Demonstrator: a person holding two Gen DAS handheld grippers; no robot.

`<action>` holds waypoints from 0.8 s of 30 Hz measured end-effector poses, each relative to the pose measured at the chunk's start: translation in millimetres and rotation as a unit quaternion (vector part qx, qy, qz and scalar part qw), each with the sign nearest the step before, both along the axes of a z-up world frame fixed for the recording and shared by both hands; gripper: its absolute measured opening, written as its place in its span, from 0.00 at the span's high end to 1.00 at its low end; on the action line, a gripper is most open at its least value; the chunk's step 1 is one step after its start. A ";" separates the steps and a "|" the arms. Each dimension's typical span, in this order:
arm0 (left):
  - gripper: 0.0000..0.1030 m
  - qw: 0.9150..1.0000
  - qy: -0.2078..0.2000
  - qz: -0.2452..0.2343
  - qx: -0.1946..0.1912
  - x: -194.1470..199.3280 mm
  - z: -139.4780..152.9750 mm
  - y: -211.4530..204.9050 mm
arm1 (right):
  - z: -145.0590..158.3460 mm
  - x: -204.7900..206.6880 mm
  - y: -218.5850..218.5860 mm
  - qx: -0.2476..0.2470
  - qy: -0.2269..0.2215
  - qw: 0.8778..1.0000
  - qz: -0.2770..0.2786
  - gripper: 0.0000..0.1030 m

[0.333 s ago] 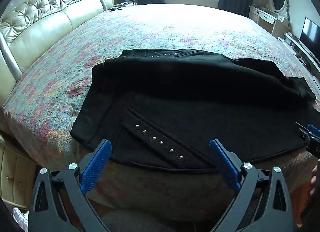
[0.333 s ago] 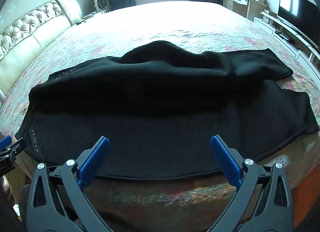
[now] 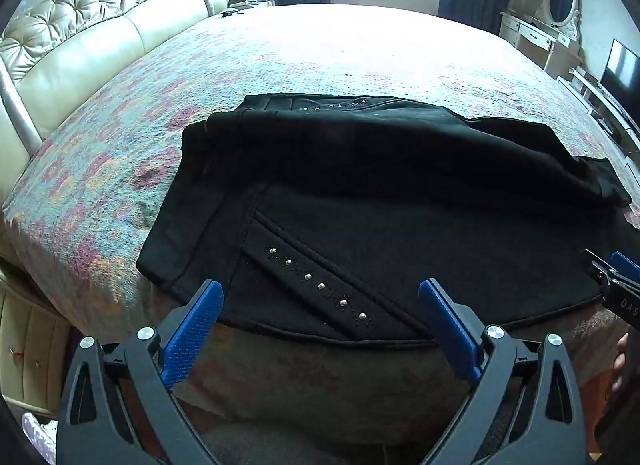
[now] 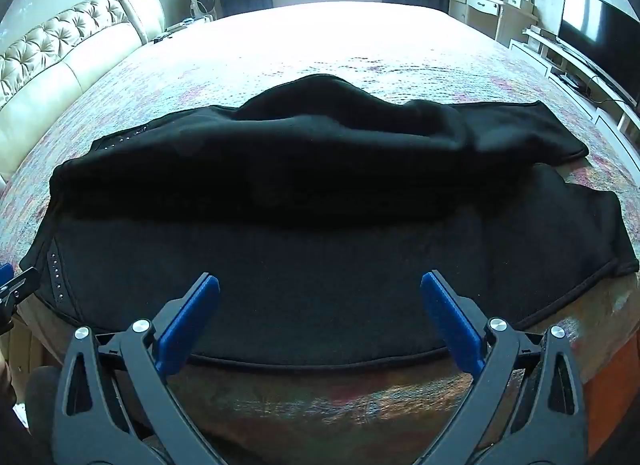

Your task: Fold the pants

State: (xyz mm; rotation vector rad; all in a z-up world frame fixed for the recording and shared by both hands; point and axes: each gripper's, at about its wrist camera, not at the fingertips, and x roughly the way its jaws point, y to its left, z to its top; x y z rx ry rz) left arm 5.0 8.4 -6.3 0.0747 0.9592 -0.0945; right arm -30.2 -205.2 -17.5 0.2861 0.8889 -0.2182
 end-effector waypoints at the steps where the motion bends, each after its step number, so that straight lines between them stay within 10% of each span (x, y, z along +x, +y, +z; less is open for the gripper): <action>1: 0.06 1.000 -0.002 0.000 0.001 -0.3 0.4 -0.2 | -0.7 0.4 0.5 0.001 0.002 1.000 0.003 0.02; 24: 0.06 1.000 0.001 -0.004 0.007 -2.9 -1.7 -3.3 | -6.6 5.3 10.6 -0.004 0.016 1.000 0.017 0.02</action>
